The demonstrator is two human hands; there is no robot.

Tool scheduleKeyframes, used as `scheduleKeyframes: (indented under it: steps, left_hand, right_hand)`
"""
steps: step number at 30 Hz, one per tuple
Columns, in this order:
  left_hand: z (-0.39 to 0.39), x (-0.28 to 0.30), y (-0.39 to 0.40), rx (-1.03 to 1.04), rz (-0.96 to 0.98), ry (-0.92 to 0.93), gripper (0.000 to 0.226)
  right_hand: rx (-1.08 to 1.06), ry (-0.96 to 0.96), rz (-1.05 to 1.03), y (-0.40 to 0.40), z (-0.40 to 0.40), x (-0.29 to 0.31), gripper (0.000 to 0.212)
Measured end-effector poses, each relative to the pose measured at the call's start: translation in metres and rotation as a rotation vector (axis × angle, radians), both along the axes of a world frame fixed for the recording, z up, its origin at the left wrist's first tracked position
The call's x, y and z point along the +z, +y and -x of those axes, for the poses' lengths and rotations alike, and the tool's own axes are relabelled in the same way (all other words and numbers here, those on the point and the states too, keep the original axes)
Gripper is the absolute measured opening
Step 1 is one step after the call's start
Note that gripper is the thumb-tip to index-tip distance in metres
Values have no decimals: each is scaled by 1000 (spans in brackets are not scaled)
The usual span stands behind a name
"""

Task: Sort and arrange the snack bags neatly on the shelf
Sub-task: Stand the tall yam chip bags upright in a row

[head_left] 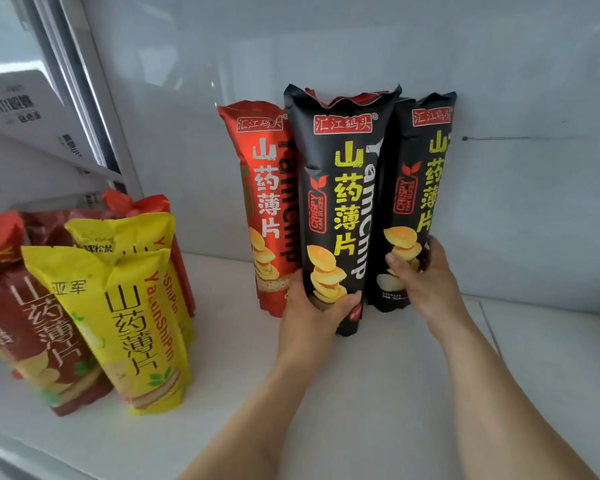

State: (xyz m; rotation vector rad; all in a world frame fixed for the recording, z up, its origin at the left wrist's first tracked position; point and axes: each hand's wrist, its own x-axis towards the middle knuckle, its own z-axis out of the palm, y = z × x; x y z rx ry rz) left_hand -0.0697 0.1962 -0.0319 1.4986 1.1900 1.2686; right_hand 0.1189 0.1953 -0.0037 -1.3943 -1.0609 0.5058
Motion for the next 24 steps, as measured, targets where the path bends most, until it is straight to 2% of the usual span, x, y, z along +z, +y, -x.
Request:
scheduleKeyframes:
  steps: [4,7,10,14,18,20,24]
  left_hand:
    - [4,-2,5,-75,7,-29,82]
    - [4,-2,3,-97,13,-48,82]
    - [5,1,2,-119,10,-76,79]
    - [8,0,2,-159,16,-93,77]
    - [10,-4,6,-223,28,-106,87]
    - [11,-4,5,-256,24,-120,84]
    - [13,-4,4,-328,29,-136,75]
  right_hand:
    - [-5,-13,70,0,-10,-1,90]
    - [10,-78,77,0,-15,0,83]
    - [113,-24,60,1,-13,9,77]
    - [164,34,58,-1,-14,13,91]
    - [137,27,72,-6,-12,8,103]
    - [153,55,101,-10,-11,5,109]
    - [240,109,83,-24,-11,4,91]
